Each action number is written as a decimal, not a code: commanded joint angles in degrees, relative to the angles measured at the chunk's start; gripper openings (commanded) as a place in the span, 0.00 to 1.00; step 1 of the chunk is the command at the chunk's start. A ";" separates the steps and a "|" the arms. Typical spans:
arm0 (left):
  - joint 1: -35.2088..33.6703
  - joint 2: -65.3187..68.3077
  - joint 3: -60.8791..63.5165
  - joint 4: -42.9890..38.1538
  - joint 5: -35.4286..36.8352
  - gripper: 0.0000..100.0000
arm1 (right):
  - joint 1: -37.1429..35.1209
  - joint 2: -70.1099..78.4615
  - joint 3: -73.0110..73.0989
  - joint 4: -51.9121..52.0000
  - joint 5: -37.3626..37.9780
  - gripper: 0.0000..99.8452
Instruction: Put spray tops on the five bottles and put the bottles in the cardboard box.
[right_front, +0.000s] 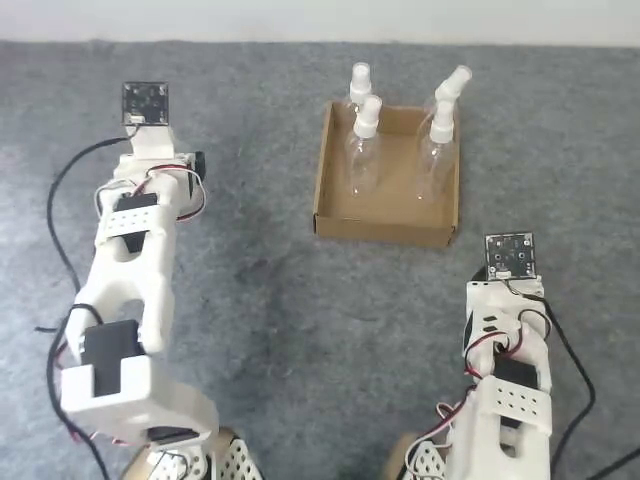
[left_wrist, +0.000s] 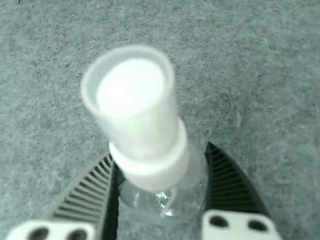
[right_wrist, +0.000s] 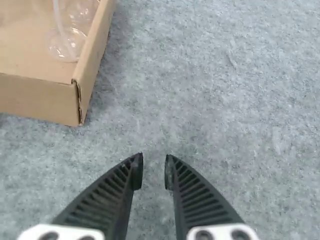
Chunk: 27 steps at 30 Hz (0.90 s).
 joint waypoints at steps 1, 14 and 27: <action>1.23 -2.29 -2.07 0.44 0.53 0.07 | -0.57 -0.92 1.49 0.40 -0.79 0.05; 11.60 -29.71 -2.33 25.05 3.87 0.04 | -0.57 -0.92 1.49 0.40 -0.79 0.05; 36.40 -33.76 -10.07 27.87 6.07 0.04 | -0.66 -0.84 1.49 0.40 -0.79 0.05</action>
